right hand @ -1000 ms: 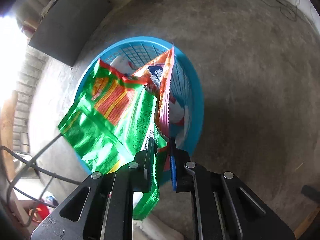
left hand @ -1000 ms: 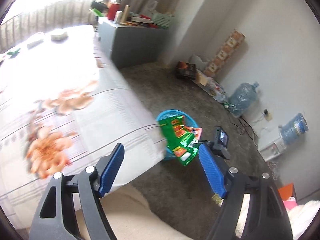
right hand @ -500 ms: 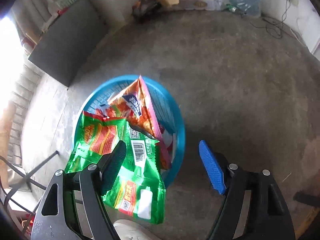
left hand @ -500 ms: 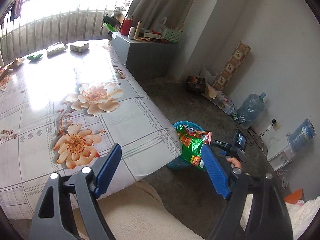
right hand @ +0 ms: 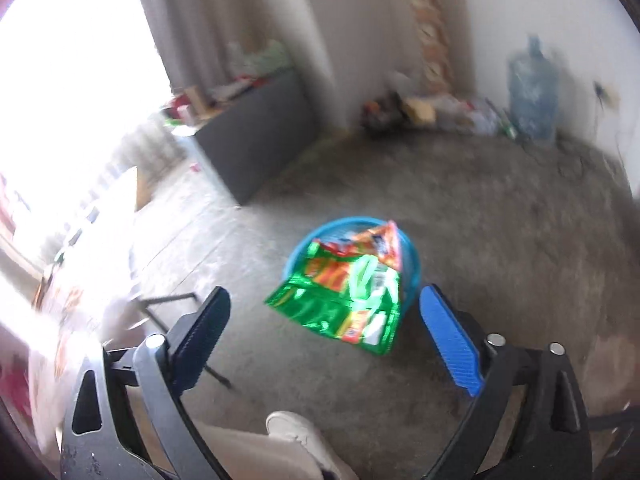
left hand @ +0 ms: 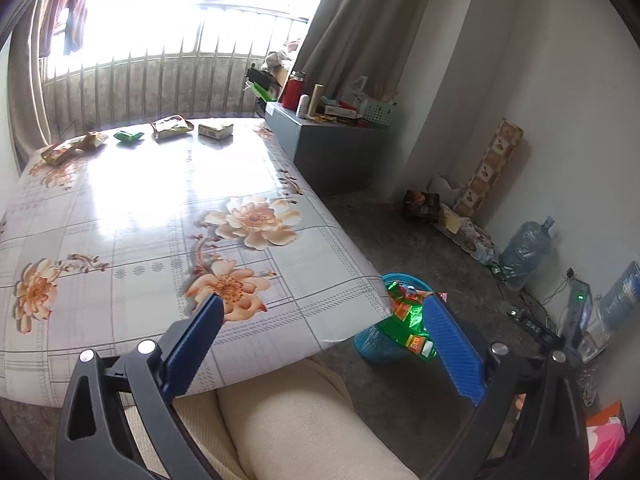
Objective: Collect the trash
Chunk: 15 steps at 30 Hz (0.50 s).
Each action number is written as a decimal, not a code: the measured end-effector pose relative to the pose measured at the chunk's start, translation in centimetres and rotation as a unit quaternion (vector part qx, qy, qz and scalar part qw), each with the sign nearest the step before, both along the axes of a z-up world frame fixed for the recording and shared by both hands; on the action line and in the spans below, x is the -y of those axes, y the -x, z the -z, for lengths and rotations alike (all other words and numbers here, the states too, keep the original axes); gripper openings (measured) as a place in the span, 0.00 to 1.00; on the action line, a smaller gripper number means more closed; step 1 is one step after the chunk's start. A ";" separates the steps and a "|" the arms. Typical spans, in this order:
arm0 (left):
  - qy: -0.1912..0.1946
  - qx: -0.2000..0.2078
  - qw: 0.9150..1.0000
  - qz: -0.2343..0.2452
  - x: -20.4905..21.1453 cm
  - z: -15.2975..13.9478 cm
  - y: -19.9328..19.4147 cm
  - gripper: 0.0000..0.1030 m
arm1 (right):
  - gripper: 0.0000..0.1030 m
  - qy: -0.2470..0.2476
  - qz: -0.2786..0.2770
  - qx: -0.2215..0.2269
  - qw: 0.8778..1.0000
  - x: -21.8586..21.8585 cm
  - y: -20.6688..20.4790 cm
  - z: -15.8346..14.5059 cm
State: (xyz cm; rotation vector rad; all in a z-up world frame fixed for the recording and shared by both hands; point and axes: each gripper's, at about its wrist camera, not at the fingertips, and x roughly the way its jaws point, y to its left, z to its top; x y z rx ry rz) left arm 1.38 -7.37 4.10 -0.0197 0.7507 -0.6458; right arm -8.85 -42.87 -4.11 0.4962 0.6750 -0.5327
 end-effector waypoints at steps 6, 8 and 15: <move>-0.031 0.032 0.994 -0.101 -3.0 -0.7 1.1 0.94 | 0.92 0.121 -0.076 0.036 0.989 -9.9 0.6 -5.9; -0.044 0.042 0.990 -0.125 -3.8 -0.8 1.4 0.94 | 0.92 0.140 -0.090 0.056 0.984 -12.5 0.1 -7.0; -0.085 0.010 0.980 -0.182 -5.9 0.3 2.1 0.94 | 0.92 0.110 -0.165 -0.006 0.980 -17.0 -2.8 -6.4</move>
